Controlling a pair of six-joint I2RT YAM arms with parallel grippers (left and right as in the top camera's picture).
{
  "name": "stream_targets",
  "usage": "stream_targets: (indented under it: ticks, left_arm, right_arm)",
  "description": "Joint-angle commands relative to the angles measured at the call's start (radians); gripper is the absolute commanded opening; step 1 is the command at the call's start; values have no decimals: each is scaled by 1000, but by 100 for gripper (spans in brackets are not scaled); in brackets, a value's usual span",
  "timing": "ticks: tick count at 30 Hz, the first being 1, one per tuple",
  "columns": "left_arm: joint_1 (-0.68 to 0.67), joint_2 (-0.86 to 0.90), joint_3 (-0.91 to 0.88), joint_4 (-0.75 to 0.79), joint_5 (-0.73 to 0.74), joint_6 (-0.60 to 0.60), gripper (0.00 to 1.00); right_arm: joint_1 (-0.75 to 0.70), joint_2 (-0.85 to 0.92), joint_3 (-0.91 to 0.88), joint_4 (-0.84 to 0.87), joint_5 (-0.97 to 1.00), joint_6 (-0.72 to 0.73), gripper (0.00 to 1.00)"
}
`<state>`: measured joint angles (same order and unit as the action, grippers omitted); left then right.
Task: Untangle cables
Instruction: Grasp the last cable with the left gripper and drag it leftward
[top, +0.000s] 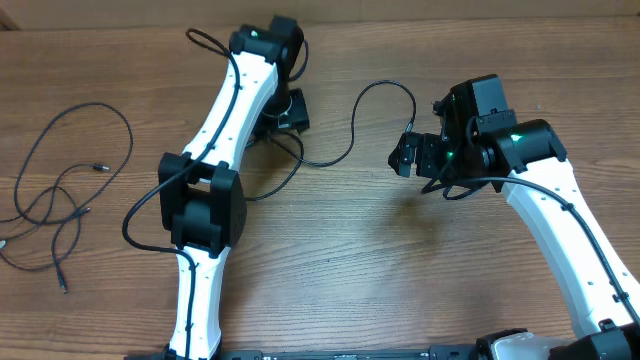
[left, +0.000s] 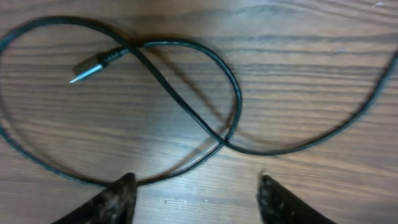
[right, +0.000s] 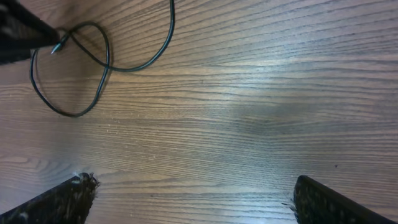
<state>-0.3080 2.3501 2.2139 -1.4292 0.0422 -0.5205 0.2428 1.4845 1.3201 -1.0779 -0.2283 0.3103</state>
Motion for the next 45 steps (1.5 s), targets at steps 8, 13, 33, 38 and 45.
stream_targets:
  ticks: [8, 13, 33, 38, 45]
  left_arm:
    - [-24, 3, -267, 227, 83, 12, 69]
    - [-39, 3, -312, 276, 89, 55, 49]
    - [43, -204, 83, -5, -219, 79, 4]
    - [143, -343, 101, -30, -346, 79, 4]
    - [407, -481, 102, -18, -436, 80, 4]
  right_arm:
    - [3, 3, 10, 1, 7, -2, 100]
    - [3, 3, 10, 2, 7, -2, 100]
    - [3, 3, 10, -2, 11, -2, 100]
    - [3, 3, 10, -2, 11, -2, 100]
    - [3, 3, 10, -2, 11, -2, 100]
